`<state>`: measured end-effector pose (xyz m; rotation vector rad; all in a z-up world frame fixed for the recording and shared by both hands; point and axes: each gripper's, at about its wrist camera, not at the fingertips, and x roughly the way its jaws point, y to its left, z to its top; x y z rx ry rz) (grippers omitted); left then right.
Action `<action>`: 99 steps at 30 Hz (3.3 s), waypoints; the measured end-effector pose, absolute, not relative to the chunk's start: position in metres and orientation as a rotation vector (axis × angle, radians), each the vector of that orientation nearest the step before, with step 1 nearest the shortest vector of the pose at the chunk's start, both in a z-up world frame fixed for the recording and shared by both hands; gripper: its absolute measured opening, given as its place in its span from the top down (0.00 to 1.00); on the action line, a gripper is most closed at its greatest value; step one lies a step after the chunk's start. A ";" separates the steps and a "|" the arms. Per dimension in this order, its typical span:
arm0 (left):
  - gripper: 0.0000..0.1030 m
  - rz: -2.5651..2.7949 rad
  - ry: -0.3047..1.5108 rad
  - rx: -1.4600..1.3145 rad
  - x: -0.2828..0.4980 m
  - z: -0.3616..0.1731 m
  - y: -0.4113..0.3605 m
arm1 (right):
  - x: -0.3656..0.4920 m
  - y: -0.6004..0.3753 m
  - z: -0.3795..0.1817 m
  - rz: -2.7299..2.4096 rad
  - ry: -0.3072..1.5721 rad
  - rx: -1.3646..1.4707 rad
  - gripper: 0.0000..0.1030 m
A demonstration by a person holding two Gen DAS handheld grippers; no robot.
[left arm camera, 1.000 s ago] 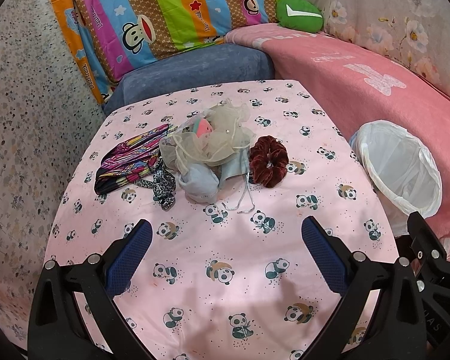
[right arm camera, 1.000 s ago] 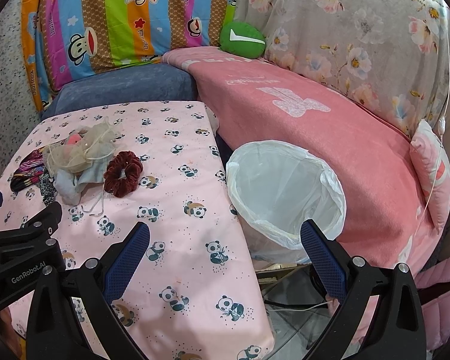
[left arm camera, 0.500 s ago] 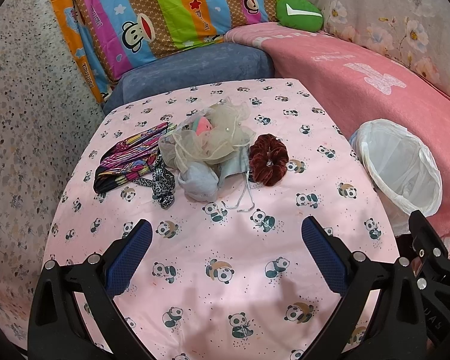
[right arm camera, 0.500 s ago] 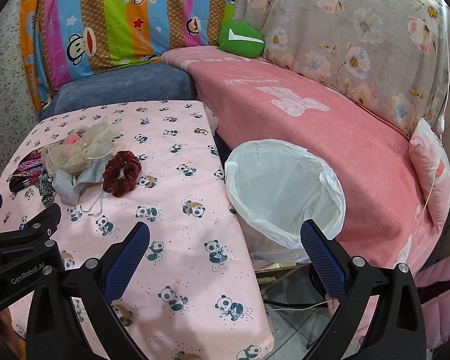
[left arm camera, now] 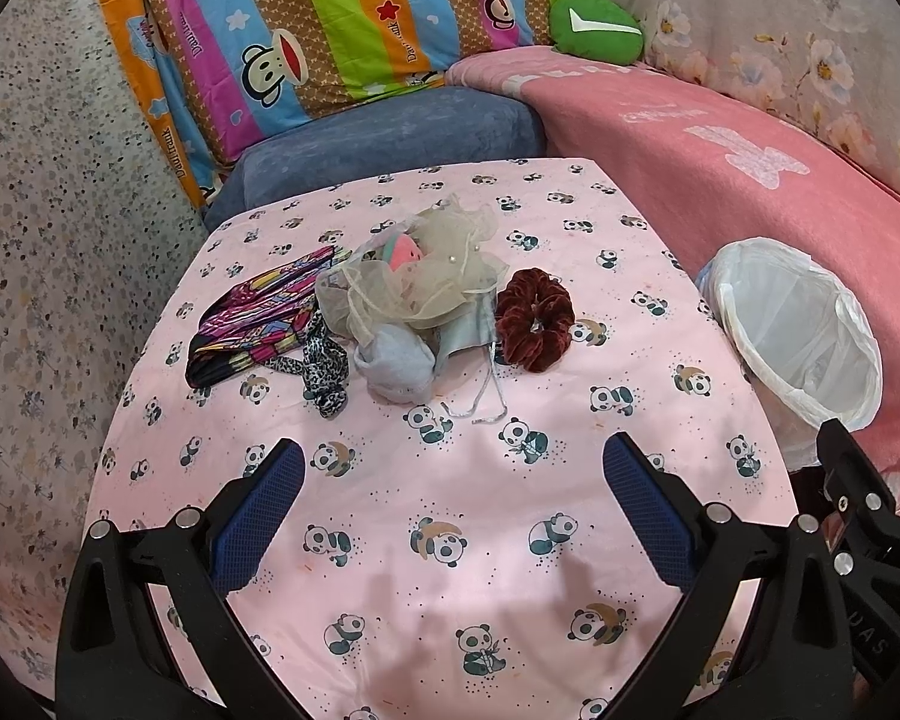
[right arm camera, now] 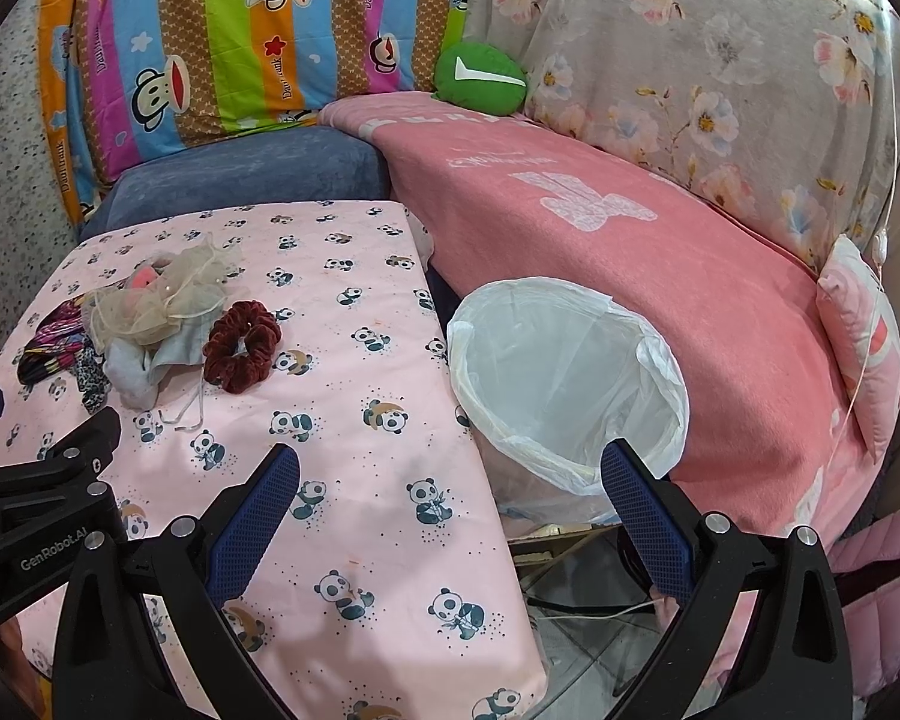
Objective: Collect trash
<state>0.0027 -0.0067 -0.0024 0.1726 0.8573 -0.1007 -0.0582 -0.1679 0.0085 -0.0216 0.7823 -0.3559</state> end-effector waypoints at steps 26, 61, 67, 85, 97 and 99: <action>0.08 -0.127 0.867 0.135 0.020 -0.015 0.012 | -0.052 -0.165 0.003 -0.361 0.752 0.012 0.06; 0.31 -0.238 0.884 -0.038 0.146 -0.036 0.064 | 0.082 -0.090 -0.050 -0.159 0.840 0.046 0.25; 0.81 -0.277 0.933 -0.056 0.153 -0.049 0.063 | 0.096 -0.089 -0.074 -0.111 0.906 0.084 0.40; 0.98 -0.301 0.820 -0.067 0.139 0.007 0.078 | 0.113 -0.081 -0.068 0.003 0.903 0.126 0.94; 0.98 -0.401 0.647 -0.077 0.123 0.099 0.043 | 0.079 -0.116 0.024 -0.021 0.708 0.154 0.99; 0.98 -0.421 0.624 -0.080 0.120 0.112 0.034 | 0.075 -0.123 0.028 -0.031 0.696 0.158 1.00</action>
